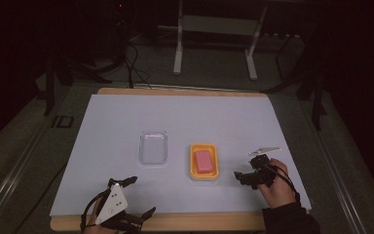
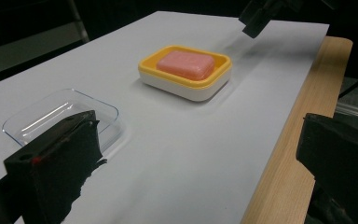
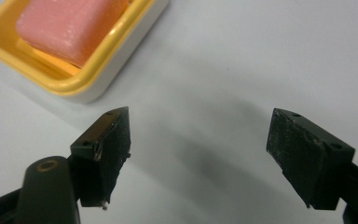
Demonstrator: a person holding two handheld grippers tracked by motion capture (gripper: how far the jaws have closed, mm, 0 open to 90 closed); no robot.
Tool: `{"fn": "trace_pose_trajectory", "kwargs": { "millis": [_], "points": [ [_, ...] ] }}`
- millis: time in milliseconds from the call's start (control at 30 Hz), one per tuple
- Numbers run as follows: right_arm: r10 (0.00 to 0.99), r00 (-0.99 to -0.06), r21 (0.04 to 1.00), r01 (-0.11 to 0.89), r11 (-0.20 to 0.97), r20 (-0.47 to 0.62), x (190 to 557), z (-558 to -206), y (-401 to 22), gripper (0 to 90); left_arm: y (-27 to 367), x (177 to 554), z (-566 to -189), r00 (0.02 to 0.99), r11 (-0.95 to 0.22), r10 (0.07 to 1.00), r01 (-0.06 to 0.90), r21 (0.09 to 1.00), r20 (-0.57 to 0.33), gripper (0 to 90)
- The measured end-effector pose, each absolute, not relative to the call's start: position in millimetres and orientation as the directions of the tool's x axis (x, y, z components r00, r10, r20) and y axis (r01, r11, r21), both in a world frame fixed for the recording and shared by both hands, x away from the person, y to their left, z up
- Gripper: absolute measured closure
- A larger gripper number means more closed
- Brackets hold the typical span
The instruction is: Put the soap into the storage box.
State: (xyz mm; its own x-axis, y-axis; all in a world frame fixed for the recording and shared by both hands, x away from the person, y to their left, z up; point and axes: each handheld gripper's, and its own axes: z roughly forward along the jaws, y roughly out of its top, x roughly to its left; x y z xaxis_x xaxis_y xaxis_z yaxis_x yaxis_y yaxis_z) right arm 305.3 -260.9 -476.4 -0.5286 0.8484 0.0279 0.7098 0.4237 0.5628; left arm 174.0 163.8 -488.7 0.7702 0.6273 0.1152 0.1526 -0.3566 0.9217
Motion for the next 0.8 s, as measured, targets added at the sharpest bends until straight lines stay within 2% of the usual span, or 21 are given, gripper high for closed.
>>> {"fn": "trace_pose_trajectory", "kwargs": {
  "millis": [400, 800],
  "points": [
    [0.89, -0.455, 0.665, 0.67, 0.329, 0.018, 285, -475, -280, 20.2, 164, 174, -489, 0.772, -0.355, 0.625, 0.15, 0.923, 0.115, 0.4],
    [0.925, -0.379, 0.656, 0.705, 0.27, 0.027, 270, -476, -296, 20.3, 163, 174, -488, 0.773, -0.355, 0.623, 0.147, 0.923, 0.116, 0.4]
  ]
}}
